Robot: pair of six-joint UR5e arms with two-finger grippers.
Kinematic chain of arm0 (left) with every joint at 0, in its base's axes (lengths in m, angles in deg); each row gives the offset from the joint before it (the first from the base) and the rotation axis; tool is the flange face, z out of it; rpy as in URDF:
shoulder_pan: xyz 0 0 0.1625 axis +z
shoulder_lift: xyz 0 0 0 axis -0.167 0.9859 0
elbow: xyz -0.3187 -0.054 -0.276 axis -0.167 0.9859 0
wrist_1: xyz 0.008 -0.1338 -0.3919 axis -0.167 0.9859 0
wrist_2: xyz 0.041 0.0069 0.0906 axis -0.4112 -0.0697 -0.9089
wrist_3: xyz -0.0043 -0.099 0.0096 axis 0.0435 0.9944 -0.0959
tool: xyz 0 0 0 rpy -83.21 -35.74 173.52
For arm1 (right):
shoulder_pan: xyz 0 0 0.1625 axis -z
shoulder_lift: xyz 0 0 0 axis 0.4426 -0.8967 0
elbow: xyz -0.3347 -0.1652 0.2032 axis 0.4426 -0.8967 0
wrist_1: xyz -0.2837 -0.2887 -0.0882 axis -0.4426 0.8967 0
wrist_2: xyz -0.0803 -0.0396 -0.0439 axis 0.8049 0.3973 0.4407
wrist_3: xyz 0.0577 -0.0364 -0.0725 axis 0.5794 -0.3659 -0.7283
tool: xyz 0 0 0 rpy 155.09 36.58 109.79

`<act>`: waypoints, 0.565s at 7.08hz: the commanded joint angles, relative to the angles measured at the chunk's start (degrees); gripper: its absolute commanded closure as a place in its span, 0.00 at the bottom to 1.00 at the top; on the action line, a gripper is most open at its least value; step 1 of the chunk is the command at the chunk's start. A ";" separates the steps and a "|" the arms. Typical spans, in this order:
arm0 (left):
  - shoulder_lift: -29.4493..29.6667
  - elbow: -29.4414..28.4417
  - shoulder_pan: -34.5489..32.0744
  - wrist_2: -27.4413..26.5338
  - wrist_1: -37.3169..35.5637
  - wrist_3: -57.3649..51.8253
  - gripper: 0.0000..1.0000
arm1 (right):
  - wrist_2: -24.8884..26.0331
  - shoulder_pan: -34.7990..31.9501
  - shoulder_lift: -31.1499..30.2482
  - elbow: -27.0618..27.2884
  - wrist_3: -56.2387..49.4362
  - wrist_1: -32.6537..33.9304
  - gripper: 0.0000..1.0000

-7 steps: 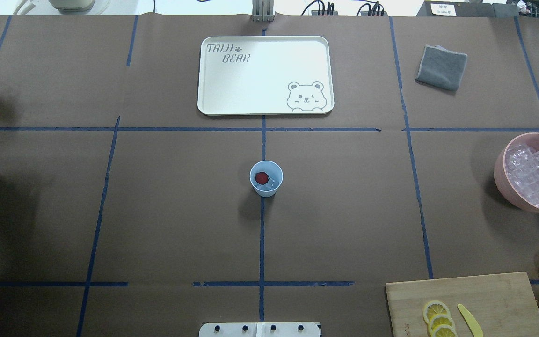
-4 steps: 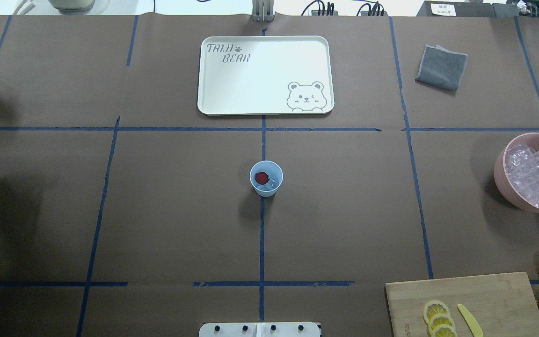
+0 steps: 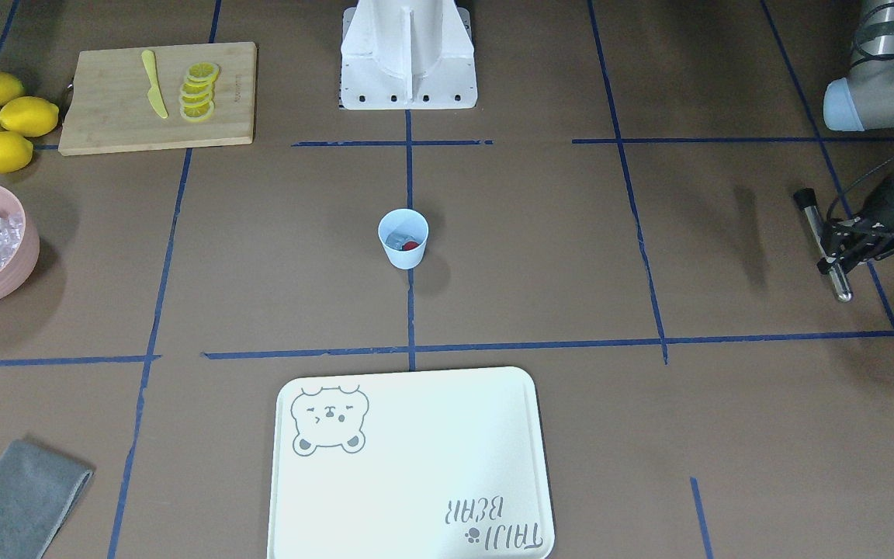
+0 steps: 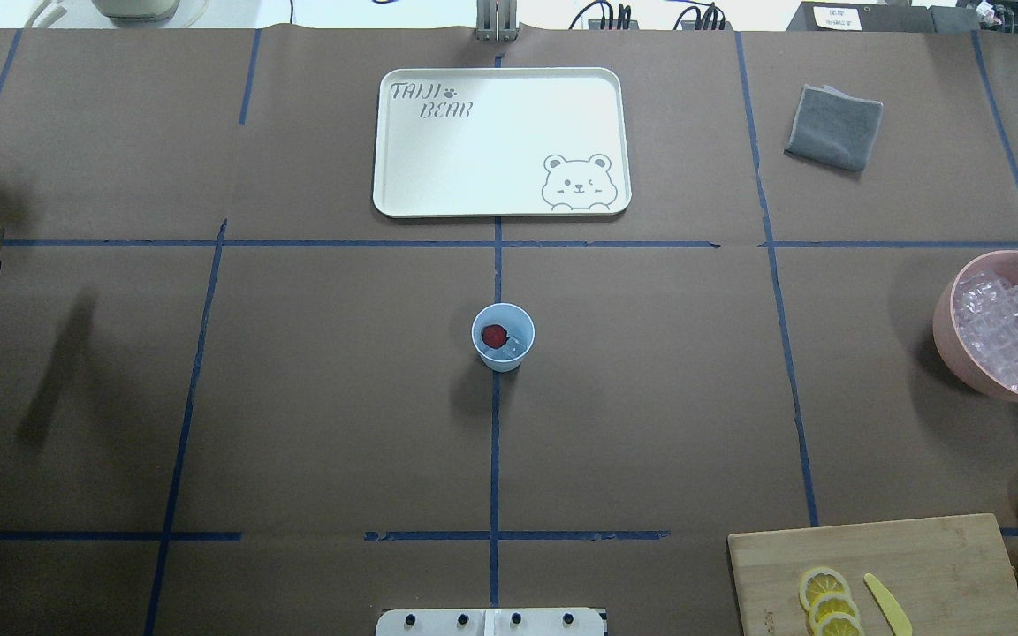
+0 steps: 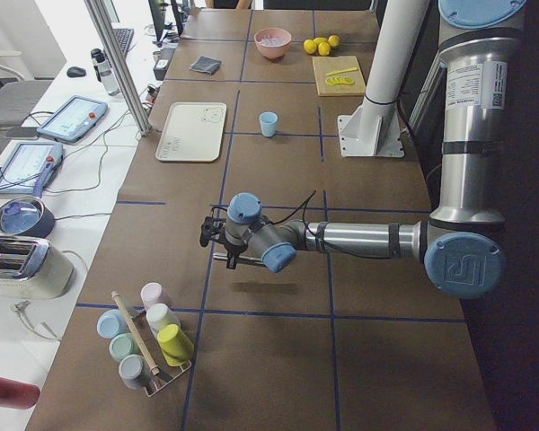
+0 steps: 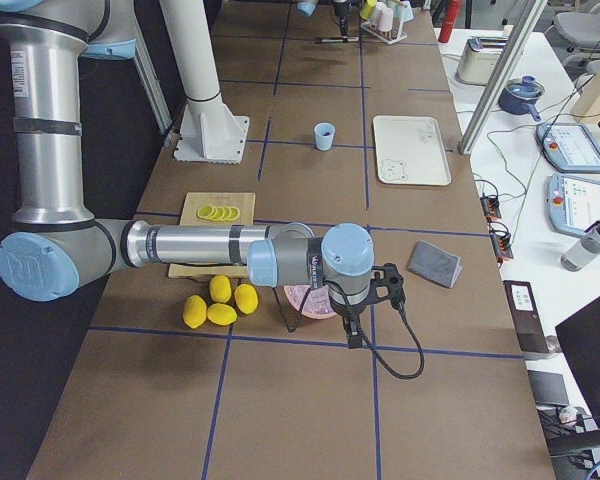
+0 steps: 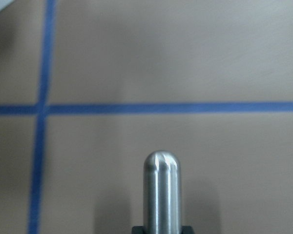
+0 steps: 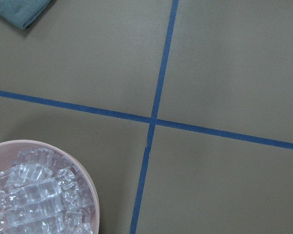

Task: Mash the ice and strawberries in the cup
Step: 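Lift the steel pestle upright and carry it toward the cup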

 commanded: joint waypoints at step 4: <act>6.85 18.97 5.72 -16.58 0.08 4.49 1.00 | -0.21 0.00 -0.27 0.56 0.17 0.16 0.01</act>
